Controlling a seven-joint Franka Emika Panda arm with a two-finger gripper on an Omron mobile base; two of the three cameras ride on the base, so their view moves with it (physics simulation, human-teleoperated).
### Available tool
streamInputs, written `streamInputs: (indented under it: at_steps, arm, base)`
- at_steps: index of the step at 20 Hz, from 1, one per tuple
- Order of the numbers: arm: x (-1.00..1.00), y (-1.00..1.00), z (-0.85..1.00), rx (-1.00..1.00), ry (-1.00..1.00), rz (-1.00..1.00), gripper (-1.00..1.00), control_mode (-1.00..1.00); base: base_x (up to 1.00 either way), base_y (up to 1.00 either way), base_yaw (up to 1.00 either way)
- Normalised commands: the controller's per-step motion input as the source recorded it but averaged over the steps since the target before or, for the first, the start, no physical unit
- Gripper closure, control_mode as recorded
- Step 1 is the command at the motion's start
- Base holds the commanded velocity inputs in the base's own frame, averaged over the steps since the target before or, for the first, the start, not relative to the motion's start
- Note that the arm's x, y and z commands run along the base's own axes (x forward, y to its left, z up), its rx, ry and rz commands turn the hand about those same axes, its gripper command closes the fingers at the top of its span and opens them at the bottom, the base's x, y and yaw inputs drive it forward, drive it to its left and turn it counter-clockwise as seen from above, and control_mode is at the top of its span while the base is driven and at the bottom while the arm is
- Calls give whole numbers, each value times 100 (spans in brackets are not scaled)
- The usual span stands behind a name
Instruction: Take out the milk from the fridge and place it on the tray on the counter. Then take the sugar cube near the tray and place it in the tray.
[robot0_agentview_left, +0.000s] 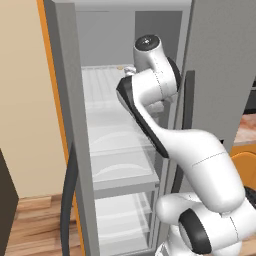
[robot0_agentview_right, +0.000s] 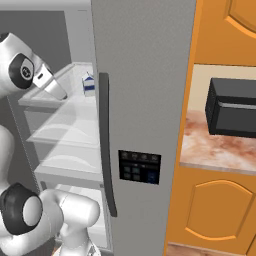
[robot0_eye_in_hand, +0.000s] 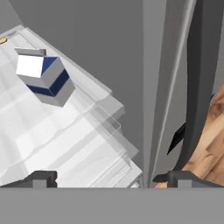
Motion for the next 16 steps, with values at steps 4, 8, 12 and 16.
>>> streamInputs:
  at_steps: [4,8,12,16]
  arm:
    - [34,1,4,0,0,-4,-100,-100]
    - [26,0,0,0,-1,-2,-100,-100]
    - [36,0,0,0,-1,-4,-100,-100]
    - [54,1,0,0,1,-3,-100,-100]
  base:
    - [0,0,0]
    - [0,0,0]
    - [0,0,0]
    - [0,0,0]
